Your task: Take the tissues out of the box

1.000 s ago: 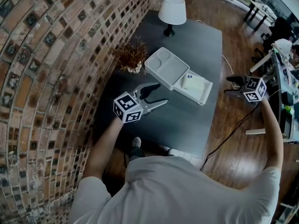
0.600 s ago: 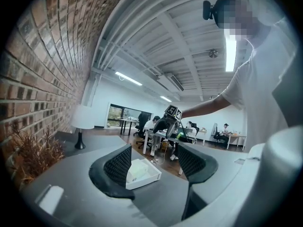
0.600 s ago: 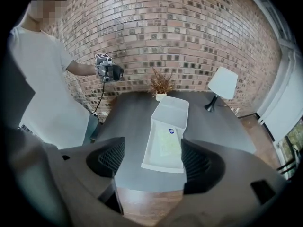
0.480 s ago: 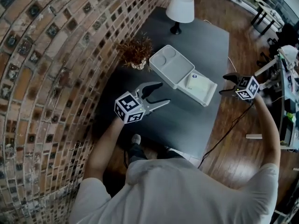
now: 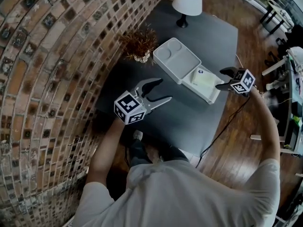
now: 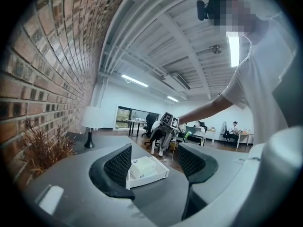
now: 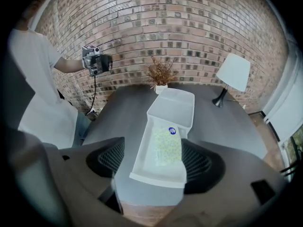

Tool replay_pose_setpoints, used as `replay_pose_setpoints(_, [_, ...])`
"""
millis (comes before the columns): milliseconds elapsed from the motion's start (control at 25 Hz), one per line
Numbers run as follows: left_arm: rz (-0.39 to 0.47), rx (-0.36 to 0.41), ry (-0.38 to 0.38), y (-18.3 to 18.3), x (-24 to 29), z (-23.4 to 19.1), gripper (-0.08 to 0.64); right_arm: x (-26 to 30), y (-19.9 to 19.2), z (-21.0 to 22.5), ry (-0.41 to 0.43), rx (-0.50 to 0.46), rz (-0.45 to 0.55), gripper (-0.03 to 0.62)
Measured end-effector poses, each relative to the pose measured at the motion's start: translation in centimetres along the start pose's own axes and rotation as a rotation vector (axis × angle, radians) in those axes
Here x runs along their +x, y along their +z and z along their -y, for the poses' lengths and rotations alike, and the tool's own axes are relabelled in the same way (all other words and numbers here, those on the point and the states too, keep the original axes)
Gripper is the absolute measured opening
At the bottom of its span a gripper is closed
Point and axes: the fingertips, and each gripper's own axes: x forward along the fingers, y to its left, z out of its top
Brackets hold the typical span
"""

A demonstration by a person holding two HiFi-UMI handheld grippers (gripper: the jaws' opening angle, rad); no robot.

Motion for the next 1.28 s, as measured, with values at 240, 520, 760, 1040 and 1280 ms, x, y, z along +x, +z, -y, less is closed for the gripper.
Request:
replay_pose_setpoints(240, [0.012,-0.008,0.02,-0.7,0.1,-0.1,0.299,2.8,-0.4,1.4,-0.026,0.035,-0.015,0.391])
replay_pose_setpoints(520, [0.032,0.003,0.049,-0.8,0.9,-0.2,0.318,5.3,-2.8,4.1,-0.098,0.047,-0.119,0.46])
replay_pose_setpoints(760, [0.058,-0.001,0.066,-0.6,0.5,-0.7,0.321,7.9,-4.2,4.9,-0.113,0.056,-0.168,0.46])
replay_pose_setpoints(1040, [0.029,0.002,0.085,-1.8,-0.4,-1.5,0.338,11.4,-3.3,4.6,-0.075,-0.01,-0.206,0.552])
replay_pose_setpoints(1280, [0.023,0.003,0.086,-2.1,-0.6,-1.6,0.354,13.2,-3.1,5.0,-0.072,-0.054,-0.255,0.551])
